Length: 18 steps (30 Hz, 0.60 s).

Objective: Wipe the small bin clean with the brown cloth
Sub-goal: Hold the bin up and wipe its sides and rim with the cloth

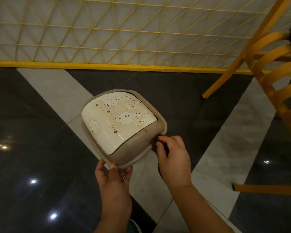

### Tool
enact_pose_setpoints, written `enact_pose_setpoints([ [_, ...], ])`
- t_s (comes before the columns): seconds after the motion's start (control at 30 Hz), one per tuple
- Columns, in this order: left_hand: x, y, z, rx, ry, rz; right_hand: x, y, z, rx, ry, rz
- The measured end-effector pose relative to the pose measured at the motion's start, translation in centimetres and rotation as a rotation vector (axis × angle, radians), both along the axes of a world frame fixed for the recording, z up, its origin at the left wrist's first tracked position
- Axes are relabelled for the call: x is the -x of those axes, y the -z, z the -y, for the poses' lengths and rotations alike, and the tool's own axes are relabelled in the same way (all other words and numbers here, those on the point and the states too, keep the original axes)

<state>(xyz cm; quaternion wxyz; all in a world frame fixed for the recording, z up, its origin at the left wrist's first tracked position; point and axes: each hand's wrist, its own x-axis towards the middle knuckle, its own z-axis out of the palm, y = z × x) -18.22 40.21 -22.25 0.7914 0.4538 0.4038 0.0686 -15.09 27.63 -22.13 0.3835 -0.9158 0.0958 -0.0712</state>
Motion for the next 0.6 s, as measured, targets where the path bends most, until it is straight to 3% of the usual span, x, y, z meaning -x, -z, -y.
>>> enact_pose_setpoints([
  [0.1,0.1,0.1,-0.1,-0.011,0.016,0.002,2.3,0.3,-1.6,0.042,-0.227,0.072],
  [0.17,0.2,0.1,-0.3,-0.009,0.027,0.003,1.8,0.5,-0.8,0.103,-0.267,0.078],
  [0.3,0.0,0.0,-0.4,0.002,0.029,0.005,-1.7,0.0,2.3,0.006,0.011,-0.054],
  [0.43,0.0,-0.1,-0.2,0.001,0.015,0.013,-4.2,-1.6,2.7,-0.436,0.358,-0.189],
  [0.6,-0.2,0.2,-0.2,-0.019,0.008,0.003,-1.0,-4.1,-1.9,-0.449,0.063,-0.022],
])
